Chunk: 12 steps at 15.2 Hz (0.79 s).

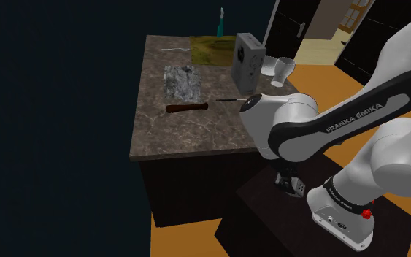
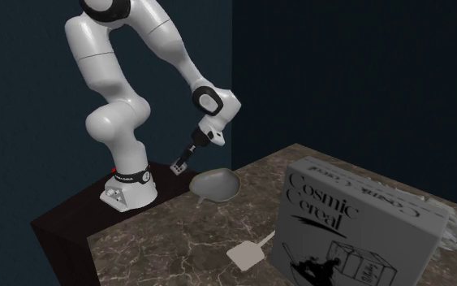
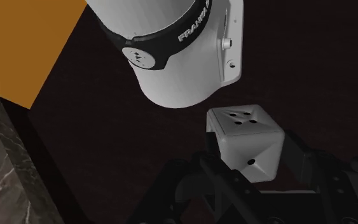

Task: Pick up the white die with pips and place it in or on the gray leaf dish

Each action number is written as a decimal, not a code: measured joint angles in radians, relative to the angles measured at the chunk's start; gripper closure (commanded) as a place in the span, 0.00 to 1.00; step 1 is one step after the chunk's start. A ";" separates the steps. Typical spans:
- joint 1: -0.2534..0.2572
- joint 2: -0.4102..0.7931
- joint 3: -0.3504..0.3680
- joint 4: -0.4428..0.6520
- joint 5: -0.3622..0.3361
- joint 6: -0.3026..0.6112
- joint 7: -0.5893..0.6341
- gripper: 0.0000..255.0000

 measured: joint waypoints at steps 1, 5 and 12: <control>0.001 -0.018 -0.004 0.004 0.001 -0.021 -0.005 1.00; 0.009 -0.083 -0.015 0.019 0.010 -0.099 -0.018 1.00; 0.018 -0.179 -0.040 0.056 0.013 -0.230 -0.033 1.00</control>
